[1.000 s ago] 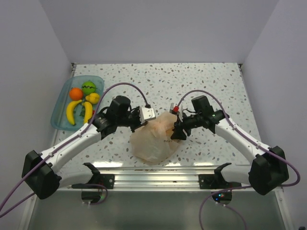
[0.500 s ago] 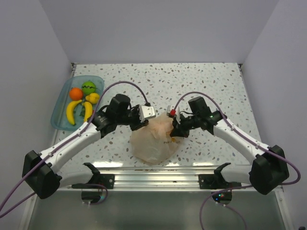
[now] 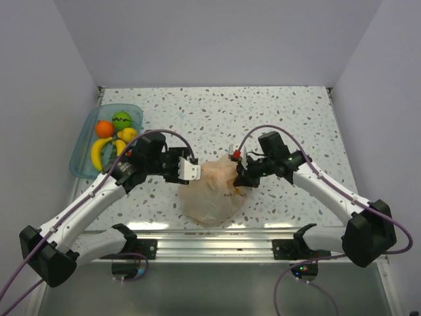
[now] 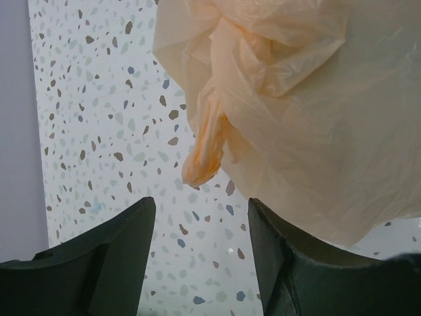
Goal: Place the fake fruits into the plastic bag and tie a complex knot
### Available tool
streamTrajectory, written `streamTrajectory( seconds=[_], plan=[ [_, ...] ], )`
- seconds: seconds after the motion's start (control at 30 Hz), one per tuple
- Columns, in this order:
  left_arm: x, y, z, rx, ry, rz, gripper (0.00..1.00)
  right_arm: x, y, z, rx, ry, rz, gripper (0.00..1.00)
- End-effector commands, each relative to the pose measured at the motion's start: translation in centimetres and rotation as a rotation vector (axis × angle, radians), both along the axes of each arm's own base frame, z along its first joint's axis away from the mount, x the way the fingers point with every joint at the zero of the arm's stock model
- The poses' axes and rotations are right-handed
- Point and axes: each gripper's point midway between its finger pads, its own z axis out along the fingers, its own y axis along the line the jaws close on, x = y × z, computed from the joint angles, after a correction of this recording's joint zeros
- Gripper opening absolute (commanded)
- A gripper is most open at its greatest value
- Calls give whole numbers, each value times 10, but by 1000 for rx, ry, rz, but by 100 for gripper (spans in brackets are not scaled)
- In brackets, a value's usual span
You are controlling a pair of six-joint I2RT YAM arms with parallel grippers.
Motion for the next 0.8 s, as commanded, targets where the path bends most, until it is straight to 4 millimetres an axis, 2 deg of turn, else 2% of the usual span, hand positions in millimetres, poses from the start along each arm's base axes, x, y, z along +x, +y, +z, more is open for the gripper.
streamTrajectory(
  seconds=[0.0,0.23,0.5,0.6,0.63,0.7,0.73,0.77],
  plan=[
    [8,-8,-5,39,-88,-98,64,4,6,14,25,-27,31,0],
    [27,-34,-18,69,-154,-184,62,2,7,14,27,-27,49,0],
    [16,-66,-24,42,-141,-288,56,3,11,14,39,-18,57,0],
    [14,-72,-24,40,-134,-287,43,3,11,15,45,-13,56,0],
    [15,-72,-24,38,-124,-274,27,2,11,16,45,-13,57,0],
    [20,-68,-26,51,-121,-235,7,-1,9,17,39,-13,65,0],
    [22,-66,-26,52,-122,-215,0,-3,8,18,38,-19,69,0],
    [23,-62,-30,58,-110,-187,0,-4,5,17,26,-24,65,0]
  ],
)
